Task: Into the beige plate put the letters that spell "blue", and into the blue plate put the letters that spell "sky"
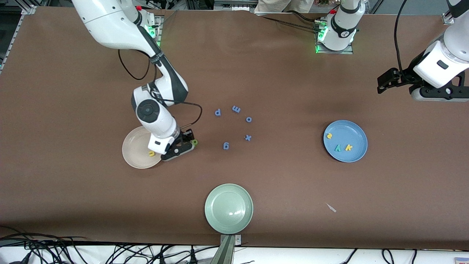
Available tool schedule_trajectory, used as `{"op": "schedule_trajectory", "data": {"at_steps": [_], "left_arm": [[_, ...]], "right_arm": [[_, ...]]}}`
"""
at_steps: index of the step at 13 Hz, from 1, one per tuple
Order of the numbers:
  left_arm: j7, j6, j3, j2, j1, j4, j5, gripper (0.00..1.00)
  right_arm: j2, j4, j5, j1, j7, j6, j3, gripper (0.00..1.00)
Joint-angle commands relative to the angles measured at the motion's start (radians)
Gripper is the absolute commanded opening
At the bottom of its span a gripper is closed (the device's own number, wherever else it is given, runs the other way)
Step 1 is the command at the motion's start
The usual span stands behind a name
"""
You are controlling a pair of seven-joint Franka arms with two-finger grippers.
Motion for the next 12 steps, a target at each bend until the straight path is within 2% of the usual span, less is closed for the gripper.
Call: {"op": "schedule_trajectory", "data": {"at_steps": [1,8,12], "left_arm": [[-0.011,-0.027,-0.015,0.008,0.000,0.036,-0.014,1.00],[-0.009,-0.027,-0.019,0.009,0.001,0.038,-0.012,1.00],[-0.009,-0.029,-0.026,0.009,0.001,0.038,-0.012,1.00]], "right_arm": [[0.043,0.042,0.012,0.016,0.077,-0.010,0.004,0.70],[0.058,-0.013,0.004,0.050,0.144,0.077,0.014,0.68],[0.058,-0.037,0.001,0.050,0.138,0.118,0.014,0.55]]}}
